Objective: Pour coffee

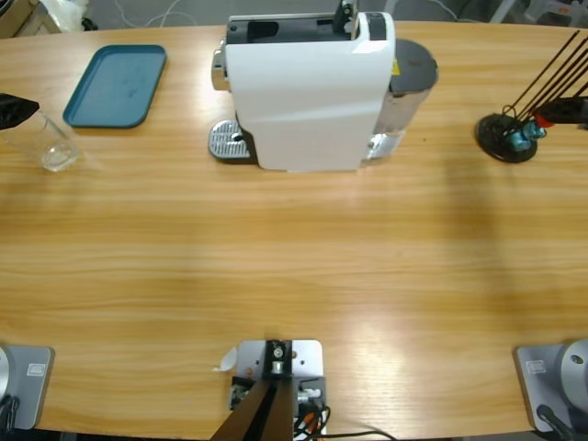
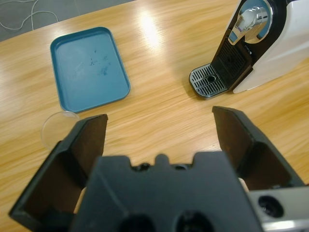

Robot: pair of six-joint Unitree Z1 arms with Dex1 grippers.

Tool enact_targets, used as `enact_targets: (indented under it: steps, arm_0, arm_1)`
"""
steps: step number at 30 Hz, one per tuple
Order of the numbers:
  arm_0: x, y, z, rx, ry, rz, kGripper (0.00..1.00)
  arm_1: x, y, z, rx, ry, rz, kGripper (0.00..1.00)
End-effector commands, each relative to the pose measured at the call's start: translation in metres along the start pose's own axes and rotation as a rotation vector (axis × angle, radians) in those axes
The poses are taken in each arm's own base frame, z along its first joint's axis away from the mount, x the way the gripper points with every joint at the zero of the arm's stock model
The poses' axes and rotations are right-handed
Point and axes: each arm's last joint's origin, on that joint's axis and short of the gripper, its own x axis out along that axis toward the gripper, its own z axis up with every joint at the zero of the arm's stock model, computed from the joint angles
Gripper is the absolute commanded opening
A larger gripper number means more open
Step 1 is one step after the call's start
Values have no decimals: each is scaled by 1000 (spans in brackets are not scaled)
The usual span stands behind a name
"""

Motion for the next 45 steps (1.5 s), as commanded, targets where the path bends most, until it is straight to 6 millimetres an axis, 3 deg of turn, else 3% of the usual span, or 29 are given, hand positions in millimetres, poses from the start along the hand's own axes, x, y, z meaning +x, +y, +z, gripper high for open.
enact_targets:
  steps: [1, 12, 18, 22, 24, 26, 29, 30, 31, 34, 36, 38, 45]
  arm_0:
    - [8, 2, -11, 24, 51, 29, 945]
    - [10, 2, -11, 28, 53, 35, 945]
    - [10, 2, -11, 29, 53, 35, 945]
    - [9, 2, -12, 29, 51, 35, 945]
    - [10, 2, -12, 30, 52, 34, 945]
    - [10, 2, -12, 29, 51, 35, 945]
    - [10, 2, -12, 29, 49, 34, 945]
    - [9, 2, -12, 29, 49, 34, 945]
    - [9, 2, -12, 31, 48, 34, 945]
    - [9, 2, -12, 32, 46, 34, 945]
    - [9, 2, -12, 31, 45, 34, 945]
    - [8, 2, -13, 33, 43, 34, 945]
    - [7, 2, -13, 33, 39, 31, 945]
  arm_1:
    - [32, -6, 0, 4, 78, -60, 881]
    - [55, -3, 4, 6, 111, -77, 844]
    - [61, -4, 6, 12, 111, -84, 841]
    - [62, -4, 7, 13, 110, -85, 788]
    - [62, -5, 7, 13, 110, -85, 749]
    - [62, -5, 7, 10, 109, -85, 642]
    - [63, -5, 8, 7, 114, -80, 627]
    - [64, -4, 7, 6, 117, -79, 608]
    - [64, -4, 8, 6, 119, -79, 526]
    - [67, -4, 8, 5, 130, -78, 500]
    - [69, -4, 7, 4, 135, -79, 307]
    - [70, -4, 7, 3, 138, -81, 225]
    - [73, -5, 8, 9, 135, -92, 227]
